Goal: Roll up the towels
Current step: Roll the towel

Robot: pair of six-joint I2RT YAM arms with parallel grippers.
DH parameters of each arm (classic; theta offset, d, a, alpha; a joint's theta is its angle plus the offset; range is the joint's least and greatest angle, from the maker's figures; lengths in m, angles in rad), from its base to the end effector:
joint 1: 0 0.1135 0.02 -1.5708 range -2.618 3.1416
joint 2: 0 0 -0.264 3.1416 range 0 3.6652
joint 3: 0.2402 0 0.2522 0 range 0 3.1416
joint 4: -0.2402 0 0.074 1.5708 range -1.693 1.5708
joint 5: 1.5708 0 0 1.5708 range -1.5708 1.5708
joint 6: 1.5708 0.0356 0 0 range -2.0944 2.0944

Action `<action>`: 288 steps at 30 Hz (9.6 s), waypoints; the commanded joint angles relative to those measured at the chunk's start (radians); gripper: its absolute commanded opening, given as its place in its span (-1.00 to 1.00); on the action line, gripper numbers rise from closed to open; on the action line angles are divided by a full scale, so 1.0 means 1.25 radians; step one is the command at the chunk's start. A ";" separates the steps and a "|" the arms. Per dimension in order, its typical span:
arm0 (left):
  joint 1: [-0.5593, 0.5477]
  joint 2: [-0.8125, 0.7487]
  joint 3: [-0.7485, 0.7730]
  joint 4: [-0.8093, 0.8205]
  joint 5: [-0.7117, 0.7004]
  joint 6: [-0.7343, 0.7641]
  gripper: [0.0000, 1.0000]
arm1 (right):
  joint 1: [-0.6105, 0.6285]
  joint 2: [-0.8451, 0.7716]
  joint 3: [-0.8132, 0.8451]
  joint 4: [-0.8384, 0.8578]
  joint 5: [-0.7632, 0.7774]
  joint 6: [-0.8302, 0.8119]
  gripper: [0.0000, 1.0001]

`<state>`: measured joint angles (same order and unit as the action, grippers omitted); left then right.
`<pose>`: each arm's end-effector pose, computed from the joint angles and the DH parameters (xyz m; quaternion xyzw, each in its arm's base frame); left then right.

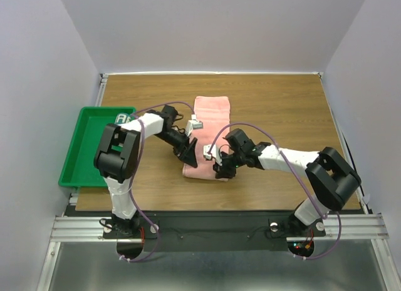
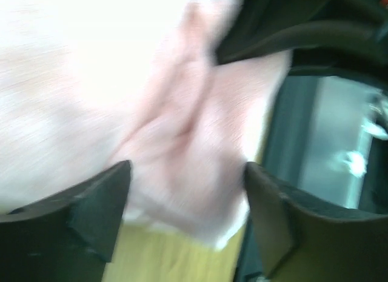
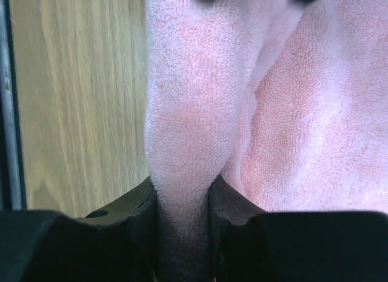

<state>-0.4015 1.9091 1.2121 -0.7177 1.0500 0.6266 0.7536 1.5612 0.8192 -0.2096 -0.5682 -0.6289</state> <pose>0.3085 -0.1645 0.1607 0.4582 0.7320 -0.4890 0.1232 0.2049 0.2185 0.1715 -0.6486 0.6500 0.2847 0.2753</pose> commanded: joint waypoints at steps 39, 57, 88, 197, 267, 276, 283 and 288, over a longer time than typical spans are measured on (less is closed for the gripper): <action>-0.517 -0.654 -0.703 0.772 -0.851 0.391 0.97 | -0.164 0.605 0.498 -0.658 -0.375 -0.099 -0.90; -0.556 -0.473 -0.662 0.775 -0.878 0.320 -0.23 | -0.183 0.663 0.578 -0.808 -0.354 -0.187 -0.81; -0.191 0.111 -0.009 -0.104 -0.177 0.289 -0.34 | -0.448 -0.087 0.401 -0.618 -0.202 0.007 0.75; -0.488 -0.568 -0.537 0.341 -0.770 0.119 -0.60 | -0.186 0.735 0.752 -0.819 -0.499 0.093 -0.04; 0.031 0.020 0.181 -0.114 -0.269 0.315 0.32 | 0.092 0.213 0.238 -0.165 0.066 0.114 -0.99; 0.165 -0.154 0.163 -0.041 -0.256 0.294 0.50 | 0.061 0.260 0.342 -0.292 -0.073 0.222 -0.99; 0.239 -0.262 0.071 0.019 -0.305 0.294 0.55 | 0.039 0.329 0.410 -0.355 -0.131 0.254 -0.99; 0.265 -0.443 -0.040 0.072 -0.266 0.322 0.57 | 0.024 0.400 0.470 -0.407 -0.179 0.281 -0.99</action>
<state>-0.0807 1.5372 1.2495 -0.6769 0.6888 0.9852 0.7895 1.9694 1.3808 -0.5564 -0.7425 -0.3241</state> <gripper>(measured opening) 0.775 0.311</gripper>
